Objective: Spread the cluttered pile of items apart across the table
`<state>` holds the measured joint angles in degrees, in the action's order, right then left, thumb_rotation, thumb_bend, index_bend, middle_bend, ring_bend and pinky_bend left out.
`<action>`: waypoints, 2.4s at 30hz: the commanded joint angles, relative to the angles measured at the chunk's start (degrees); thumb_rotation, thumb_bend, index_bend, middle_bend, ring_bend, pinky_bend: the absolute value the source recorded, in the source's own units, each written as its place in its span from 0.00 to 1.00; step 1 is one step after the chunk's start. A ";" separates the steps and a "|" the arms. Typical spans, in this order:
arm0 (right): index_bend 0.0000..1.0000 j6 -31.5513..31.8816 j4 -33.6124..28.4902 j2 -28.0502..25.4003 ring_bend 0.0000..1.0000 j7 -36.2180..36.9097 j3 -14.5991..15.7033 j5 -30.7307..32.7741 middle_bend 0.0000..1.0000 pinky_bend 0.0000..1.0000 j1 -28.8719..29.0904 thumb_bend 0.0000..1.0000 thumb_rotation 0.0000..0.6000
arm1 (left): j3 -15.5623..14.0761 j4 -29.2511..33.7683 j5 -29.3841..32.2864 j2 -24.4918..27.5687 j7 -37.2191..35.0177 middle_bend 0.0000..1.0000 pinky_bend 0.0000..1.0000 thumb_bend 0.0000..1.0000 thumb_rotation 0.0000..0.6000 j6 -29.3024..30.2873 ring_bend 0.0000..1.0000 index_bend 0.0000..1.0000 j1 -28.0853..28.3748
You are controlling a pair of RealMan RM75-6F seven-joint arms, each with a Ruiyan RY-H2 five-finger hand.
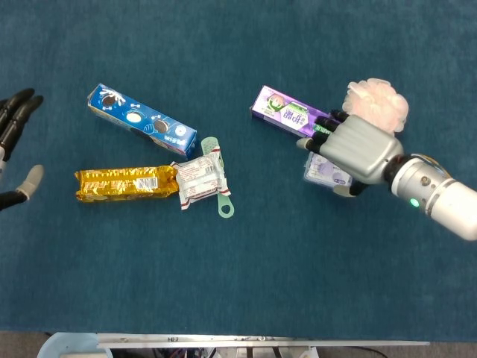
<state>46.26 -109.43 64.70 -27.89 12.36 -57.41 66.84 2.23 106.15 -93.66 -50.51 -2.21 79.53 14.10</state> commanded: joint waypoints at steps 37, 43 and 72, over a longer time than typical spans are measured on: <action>0.17 4.01 -3.31 -10.05 0.11 3.19 -8.78 1.11 0.30 0.16 -9.10 0.23 0.75 | -3.95 -4.77 -14.03 -5.65 -4.18 0.05 0.19 0.37 1.00 -22.47 0.07 0.04 17.45; 0.17 4.25 -2.95 -10.67 0.11 4.23 -10.07 0.51 0.30 0.16 -10.76 0.23 0.75 | -4.10 -6.94 -16.51 -9.50 -1.86 0.05 0.19 0.37 1.00 -26.60 0.07 0.04 22.21; 0.17 0.44 0.11 -10.85 0.11 6.35 -12.76 -1.57 0.30 0.16 -15.29 0.23 0.75 | 0.24 -16.23 -0.76 -26.76 17.07 0.00 0.19 0.37 1.00 -46.98 0.02 0.02 36.37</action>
<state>46.77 -109.39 53.81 -21.60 -0.35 -58.94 51.61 2.03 90.40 -95.79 -76.39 13.16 34.02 49.43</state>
